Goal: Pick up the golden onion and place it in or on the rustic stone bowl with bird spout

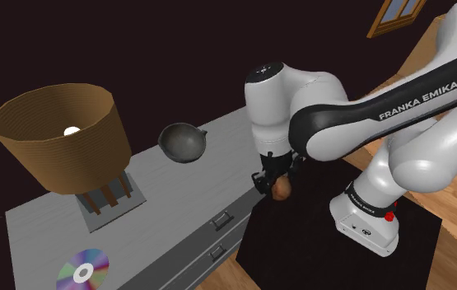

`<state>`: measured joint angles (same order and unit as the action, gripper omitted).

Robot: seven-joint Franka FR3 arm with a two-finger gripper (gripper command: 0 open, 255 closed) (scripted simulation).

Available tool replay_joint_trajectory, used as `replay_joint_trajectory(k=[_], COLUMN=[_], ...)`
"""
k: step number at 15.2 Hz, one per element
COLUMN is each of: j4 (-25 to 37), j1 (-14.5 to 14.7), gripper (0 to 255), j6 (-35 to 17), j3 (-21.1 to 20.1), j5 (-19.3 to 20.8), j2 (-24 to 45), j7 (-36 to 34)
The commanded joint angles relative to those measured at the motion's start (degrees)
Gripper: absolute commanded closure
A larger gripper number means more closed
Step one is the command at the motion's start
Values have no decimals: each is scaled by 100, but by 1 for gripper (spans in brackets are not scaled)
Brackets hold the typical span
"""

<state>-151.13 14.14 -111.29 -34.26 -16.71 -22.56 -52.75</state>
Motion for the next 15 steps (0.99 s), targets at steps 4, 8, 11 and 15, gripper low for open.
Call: replay_joint_trajectory(k=[4, 8, 11, 15], j4=[208, 388, 536, 749], j1=[32, 50, 58, 63], gripper=[255, 255, 255, 255], j6=[466, 836, 1106, 1455], j3=[117, 218, 291, 383], j5=[-1, 13, 31, 62], j2=[-263, -457, -581, -718], j7=[31, 54, 66, 76])
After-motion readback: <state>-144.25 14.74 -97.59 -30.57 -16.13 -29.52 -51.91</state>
